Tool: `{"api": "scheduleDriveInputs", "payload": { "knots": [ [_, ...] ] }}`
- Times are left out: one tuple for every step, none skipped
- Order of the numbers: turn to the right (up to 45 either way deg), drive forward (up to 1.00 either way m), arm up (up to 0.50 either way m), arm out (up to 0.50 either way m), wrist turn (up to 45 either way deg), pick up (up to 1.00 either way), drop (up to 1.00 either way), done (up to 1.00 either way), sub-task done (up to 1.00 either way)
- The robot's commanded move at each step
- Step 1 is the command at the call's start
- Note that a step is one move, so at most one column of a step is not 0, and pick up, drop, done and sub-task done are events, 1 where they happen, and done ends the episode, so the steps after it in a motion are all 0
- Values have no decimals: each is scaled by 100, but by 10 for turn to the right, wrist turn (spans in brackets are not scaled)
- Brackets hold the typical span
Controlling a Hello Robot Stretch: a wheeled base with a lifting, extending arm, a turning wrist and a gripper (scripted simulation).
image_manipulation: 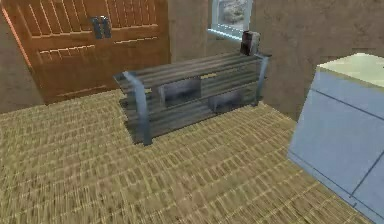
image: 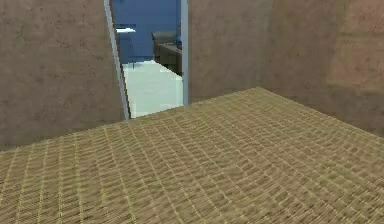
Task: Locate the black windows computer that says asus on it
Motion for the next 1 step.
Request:
{"api": "scheduleDriveInputs", "payload": {
  "knots": [
    [-90, 0, 0, 0, 0, 0, 0, 0, 0]
  ]
}}
